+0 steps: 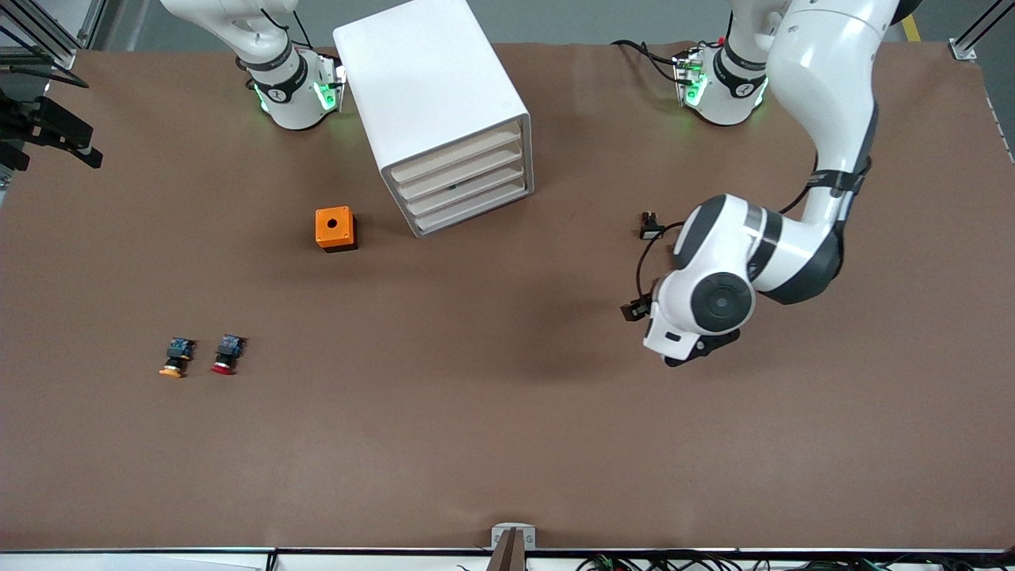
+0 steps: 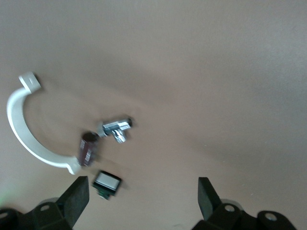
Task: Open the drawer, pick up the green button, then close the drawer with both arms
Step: 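Reach the left gripper to the white cabinet's drawer handle and grasp it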
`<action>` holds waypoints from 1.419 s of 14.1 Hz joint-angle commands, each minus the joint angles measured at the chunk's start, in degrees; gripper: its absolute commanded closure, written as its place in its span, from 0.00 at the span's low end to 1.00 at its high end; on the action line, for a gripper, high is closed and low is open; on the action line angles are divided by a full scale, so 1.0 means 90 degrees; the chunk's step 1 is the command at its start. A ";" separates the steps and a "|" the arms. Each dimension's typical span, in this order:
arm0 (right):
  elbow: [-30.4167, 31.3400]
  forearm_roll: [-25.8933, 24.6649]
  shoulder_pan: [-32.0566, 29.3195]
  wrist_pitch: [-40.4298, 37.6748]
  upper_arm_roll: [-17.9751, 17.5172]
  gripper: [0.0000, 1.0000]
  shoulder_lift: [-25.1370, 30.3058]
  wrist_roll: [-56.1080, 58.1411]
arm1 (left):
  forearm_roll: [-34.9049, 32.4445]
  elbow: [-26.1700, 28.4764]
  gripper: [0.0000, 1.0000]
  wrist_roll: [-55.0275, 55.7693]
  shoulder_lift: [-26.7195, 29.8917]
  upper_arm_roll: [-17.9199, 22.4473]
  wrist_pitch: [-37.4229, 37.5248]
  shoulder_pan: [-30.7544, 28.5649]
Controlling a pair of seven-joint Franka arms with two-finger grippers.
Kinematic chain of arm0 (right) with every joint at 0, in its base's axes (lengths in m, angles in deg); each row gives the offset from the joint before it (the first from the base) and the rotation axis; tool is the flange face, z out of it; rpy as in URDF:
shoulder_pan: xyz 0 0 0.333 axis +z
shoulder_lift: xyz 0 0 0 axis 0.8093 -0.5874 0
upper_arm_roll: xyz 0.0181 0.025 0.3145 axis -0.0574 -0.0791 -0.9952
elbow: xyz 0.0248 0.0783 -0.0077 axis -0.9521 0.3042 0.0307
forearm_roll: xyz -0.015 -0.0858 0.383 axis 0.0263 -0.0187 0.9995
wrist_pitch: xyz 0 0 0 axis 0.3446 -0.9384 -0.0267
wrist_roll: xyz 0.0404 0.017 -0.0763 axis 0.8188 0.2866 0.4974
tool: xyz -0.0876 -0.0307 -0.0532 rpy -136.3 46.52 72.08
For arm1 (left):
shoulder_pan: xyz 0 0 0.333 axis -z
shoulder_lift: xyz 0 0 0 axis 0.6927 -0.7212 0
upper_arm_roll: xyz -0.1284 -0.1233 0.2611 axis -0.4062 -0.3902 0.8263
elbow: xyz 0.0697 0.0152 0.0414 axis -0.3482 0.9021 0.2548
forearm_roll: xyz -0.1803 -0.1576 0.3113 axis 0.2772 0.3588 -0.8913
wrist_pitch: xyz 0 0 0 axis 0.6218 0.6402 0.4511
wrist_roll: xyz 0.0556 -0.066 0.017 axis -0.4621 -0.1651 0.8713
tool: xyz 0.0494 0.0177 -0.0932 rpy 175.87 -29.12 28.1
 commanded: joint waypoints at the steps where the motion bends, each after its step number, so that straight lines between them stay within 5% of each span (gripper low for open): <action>1: 0.0108 0.0015 -0.0004 0.0004 -0.0010 0.00 0.0133 -0.0090 | 0.0095 -0.0330 0.01 0.1151 -0.0283 0.0005 0.0070 0.0324; 10: 0.0098 0.0015 0.0016 0.0063 -0.0030 0.00 0.0181 -0.0119 | 0.3892 -0.0545 0.01 0.3475 -0.1015 0.0053 0.0119 0.0647; 16: 0.0098 0.0025 0.0074 0.0072 -0.0040 0.00 0.0181 -0.0470 | 0.5377 -0.0526 0.01 0.6493 -0.1728 -0.0015 0.0635 0.0667; 20: 0.0098 0.0025 0.0104 0.0063 -0.0040 0.00 0.0181 -0.0471 | 0.6080 -0.0506 0.01 0.7083 -0.2060 -0.0054 0.1153 0.0891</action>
